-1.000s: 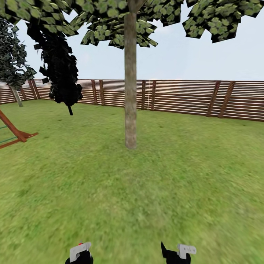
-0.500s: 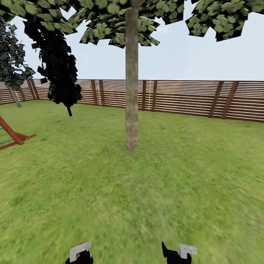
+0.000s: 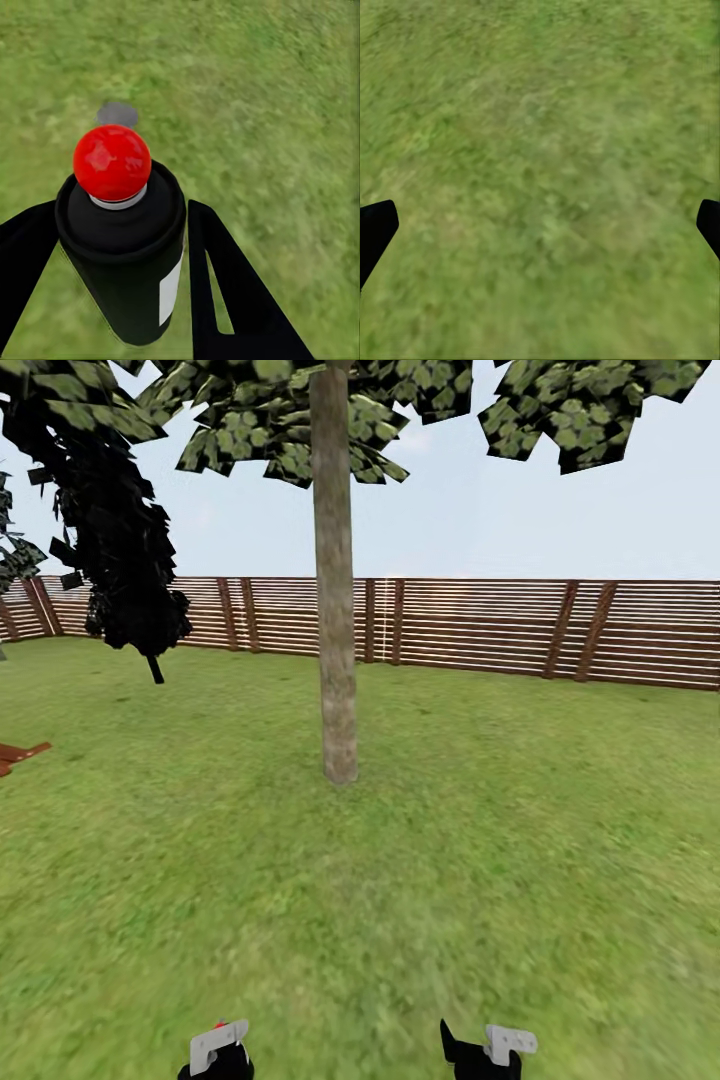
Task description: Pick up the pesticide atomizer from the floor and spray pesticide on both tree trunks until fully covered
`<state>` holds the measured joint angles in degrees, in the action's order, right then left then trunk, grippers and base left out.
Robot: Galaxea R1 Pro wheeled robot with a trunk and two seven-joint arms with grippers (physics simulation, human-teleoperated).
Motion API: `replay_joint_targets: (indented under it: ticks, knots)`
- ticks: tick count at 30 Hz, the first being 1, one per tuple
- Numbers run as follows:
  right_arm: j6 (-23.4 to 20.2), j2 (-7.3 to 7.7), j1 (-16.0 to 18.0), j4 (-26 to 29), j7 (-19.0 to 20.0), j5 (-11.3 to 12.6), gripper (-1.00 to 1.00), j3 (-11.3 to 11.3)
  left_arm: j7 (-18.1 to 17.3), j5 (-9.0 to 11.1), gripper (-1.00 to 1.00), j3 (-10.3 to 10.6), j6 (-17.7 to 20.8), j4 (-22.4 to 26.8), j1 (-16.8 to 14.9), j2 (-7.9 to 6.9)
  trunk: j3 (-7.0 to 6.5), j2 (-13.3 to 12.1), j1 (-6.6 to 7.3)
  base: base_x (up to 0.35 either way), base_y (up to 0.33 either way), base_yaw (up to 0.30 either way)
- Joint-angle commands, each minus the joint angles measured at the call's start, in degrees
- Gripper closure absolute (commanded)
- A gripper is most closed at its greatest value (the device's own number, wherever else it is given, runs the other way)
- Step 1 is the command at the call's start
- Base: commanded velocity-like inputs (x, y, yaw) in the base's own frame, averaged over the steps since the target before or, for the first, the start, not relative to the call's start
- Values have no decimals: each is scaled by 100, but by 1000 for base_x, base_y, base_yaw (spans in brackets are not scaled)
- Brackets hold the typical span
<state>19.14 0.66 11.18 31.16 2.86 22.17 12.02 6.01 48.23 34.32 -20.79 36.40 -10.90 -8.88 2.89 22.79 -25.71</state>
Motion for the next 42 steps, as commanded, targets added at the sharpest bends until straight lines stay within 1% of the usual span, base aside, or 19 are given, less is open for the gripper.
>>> replay_joint_targets:
  ticks: [1,13,19,25,42]
  knots:
    - [26,6,7,-5,13,61,-100,32,58,19,100,49,-30,7,-8,-8,13,12,-7,339,72,-26]
    - [28,4,7,-12,12,57,-100,35,58,19,100,49,-30,11,-8,-8,13,12,-7,339,72,-4]
    - [28,34,7,-17,5,84,-100,13,58,19,100,50,-30,16,-8,-8,13,12,-7,339,72,0]
    - [27,9,7,-14,6,76,-100,26,55,19,100,51,-30,16,-8,-8,13,12,-7,339,72,0]
    - [24,5,7,-14,13,25,-100,45,56,19,100,53,-30,16,-8,-8,13,12,-7,339,72,0]
